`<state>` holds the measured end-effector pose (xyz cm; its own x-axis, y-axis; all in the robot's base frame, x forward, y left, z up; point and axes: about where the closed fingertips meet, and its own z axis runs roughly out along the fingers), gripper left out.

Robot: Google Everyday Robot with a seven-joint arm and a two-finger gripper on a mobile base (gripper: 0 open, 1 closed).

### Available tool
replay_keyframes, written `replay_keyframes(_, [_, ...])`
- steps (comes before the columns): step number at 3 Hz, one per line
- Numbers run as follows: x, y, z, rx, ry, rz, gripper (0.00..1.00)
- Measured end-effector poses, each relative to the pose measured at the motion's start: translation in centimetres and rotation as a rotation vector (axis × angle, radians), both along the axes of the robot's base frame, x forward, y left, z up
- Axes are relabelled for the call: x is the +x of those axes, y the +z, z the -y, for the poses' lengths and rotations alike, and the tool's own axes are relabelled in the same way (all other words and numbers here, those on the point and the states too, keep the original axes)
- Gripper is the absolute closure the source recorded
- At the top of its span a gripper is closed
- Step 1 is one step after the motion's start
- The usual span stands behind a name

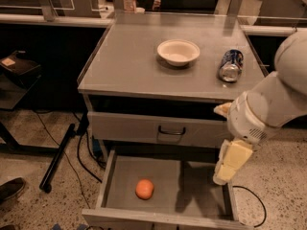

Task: Pick orange from middle drawer and place on counter

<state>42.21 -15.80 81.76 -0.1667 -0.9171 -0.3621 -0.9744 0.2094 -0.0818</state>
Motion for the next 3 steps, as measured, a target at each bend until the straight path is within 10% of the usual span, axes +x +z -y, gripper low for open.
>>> replay_keyframes(3, [1.5,-8.0,-2.3,0.066,0.007,-0.049,0.0])
